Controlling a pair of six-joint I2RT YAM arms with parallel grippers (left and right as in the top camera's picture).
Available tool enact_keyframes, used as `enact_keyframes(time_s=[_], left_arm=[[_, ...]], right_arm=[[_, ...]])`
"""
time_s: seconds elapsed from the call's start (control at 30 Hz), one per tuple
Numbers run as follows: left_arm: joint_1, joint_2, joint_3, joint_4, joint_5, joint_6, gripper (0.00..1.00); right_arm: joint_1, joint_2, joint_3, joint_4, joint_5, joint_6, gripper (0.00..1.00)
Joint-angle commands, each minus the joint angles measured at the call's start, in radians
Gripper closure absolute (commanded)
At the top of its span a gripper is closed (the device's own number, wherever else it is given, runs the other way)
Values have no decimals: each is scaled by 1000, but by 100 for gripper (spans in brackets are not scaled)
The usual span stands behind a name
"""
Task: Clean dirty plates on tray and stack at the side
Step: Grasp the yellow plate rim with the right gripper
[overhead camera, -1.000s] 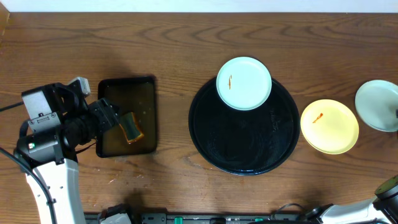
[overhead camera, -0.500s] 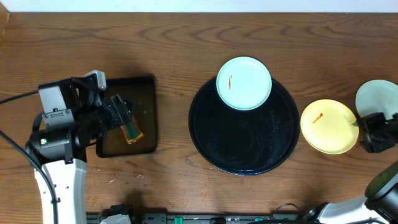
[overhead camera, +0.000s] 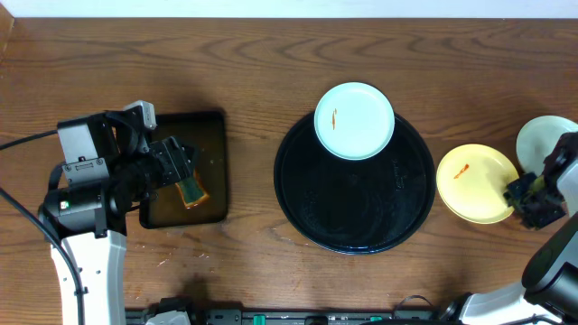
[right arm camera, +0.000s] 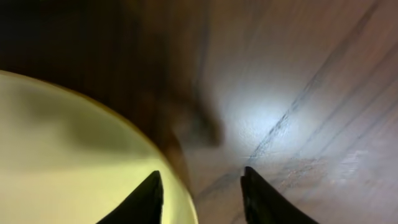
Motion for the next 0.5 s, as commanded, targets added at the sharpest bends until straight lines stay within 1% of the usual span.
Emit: enact_keyframes(time_s=[0.0,0.07,0.17,0.2,0.23,0.47], left_arm=[[-3,-2,14,3,-5,-8,45],[-3,-2,14,5,-5,-8,45],[-3,-2,14,5,-5,-8,45],[-3,-2,14,4,-5,-8,45],[-3,-2,14,2,-5,-8,45],[-3,-2,14,2,-5,-8,45]], right_arm=[[0,-16,-74,68,-34,-5,65],[0,-16,-113,122,-62,-6,69],[0,-16,-146,163,-84,-6,84],[0,-16,-147,161,-84,-10,93],[0,-16,-147,161,-85,-20,99],[-1,-36,-147,135,-84,-29,99]])
